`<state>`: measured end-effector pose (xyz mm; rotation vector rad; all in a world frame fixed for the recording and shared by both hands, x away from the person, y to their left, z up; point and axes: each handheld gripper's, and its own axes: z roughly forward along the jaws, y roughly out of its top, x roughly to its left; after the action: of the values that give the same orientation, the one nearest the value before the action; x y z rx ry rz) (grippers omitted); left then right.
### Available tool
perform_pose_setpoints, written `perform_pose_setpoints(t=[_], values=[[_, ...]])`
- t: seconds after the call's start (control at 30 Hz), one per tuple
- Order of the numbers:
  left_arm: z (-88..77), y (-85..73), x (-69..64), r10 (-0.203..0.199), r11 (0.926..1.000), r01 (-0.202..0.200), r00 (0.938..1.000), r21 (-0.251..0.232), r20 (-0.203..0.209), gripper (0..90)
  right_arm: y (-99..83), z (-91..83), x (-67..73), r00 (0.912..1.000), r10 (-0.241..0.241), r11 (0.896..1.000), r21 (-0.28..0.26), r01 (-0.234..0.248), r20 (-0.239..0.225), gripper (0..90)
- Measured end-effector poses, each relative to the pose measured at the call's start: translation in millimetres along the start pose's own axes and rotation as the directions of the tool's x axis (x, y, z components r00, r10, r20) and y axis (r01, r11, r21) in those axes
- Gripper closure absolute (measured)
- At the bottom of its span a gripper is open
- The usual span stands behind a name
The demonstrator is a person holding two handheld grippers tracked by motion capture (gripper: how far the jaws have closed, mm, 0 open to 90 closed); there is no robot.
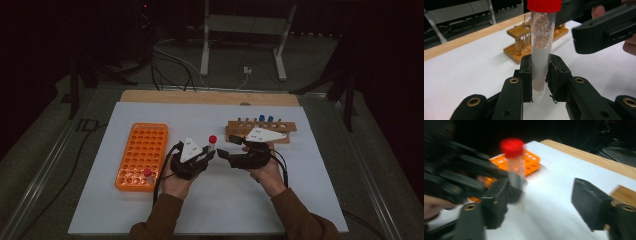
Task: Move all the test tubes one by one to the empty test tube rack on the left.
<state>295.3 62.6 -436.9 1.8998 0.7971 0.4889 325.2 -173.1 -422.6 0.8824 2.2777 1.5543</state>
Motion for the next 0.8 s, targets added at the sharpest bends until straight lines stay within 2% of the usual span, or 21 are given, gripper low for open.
perform_pose_setpoints(t=[0.1,0.13,0.2,0.33,0.53,0.8], values=[[-8.3,0.6,1.8,-0.015,0.9999,0.015,0.9999,-0.008,-0.001,75.3,-5.4,-3.3,-4.8,0.9981,-0.001,1.0,0.015,0.0,0.061,15.0],[-10.9,0.9,2.3,-0.014,0.9999,0.014,0.9999,-0.009,-0.004,75.3,-7.5,-4.6,-6.2,0.9968,-0.001,1.0,0.018,-0.001,0.08,14.9],[-16.6,1.5,4.2,-0.014,0.9998,0.014,0.9998,-0.013,-0.01,75.3,-11.9,-7.8,-9.1,0.9963,0.014,1.0,0.016,-0.015,0.085,13.4],[-30.1,3.0,11.9,-0.022,0.9994,0.021,0.9993,-0.028,-0.031,75.3,-19.0,-14.2,-13.9,0.9934,0.013,1.0,0.027,-0.016,0.114,4.4],[-53.7,2.2,27.2,-0.043,0.9977,0.039,0.9969,-0.055,-0.066,75.1,-23.7,-26.3,-20.6,0.9899,0.022,1.0,0.017,-0.024,0.14,1.5],[-83.6,-11.2,53.2,-0.072,0.9958,0.063,0.987,-0.067,-0.144,75.1,-33.8,-41.4,-28.8,0.9844,0.03,0.999,0.019,-0.034,0.173,1.1]])
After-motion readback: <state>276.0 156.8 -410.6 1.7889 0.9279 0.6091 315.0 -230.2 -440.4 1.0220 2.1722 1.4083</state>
